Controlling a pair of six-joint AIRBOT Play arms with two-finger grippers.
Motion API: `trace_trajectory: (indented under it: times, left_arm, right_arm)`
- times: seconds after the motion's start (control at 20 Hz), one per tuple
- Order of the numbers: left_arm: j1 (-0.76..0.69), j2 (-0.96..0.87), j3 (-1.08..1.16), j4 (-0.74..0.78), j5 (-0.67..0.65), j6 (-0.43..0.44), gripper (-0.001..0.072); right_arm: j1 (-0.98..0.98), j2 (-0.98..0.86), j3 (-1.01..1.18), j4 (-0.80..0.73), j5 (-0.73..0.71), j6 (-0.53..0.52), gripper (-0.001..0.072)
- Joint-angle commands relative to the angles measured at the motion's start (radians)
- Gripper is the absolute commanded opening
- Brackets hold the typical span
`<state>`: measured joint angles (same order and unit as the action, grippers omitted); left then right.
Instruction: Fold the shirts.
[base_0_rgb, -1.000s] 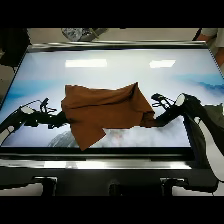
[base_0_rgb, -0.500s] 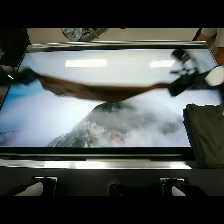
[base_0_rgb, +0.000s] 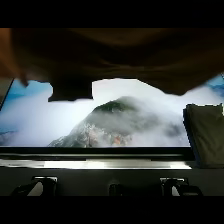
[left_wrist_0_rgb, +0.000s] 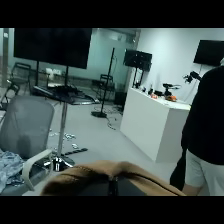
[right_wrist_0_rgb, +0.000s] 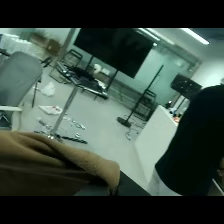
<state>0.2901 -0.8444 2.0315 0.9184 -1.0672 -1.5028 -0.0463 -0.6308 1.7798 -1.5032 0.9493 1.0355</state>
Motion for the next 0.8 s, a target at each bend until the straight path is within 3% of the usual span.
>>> trace_trajectory:
  times: [0.0,0.2,0.45,0.6,0.75]
  left_arm:
    - [0.002,0.077,-0.02,0.07,-0.029,-0.054,0.0036]
    - [0.002,0.042,-0.02,0.085,-0.103,-0.054,0.0035]
    - [0.001,-0.19,-0.158,0.106,-0.391,-0.022,0.0035]
    - [-0.013,-0.333,-0.44,0.133,-0.348,0.058,0.0035]
    - [-0.032,-0.525,-0.606,0.13,-0.197,0.09,0.0035]
  right_arm:
    - [0.001,0.077,0.014,-0.092,0.08,0.079,0.0039]
    - [0.001,0.045,0.014,-0.137,0.221,0.103,0.0039]
    - [0.001,-0.261,-0.036,-0.137,0.646,0.083,0.0038]
    - [0.001,-0.528,-0.128,-0.111,0.658,0.083,0.0038]
    - [0.001,-0.81,-0.151,-0.048,0.497,0.091,0.0038]
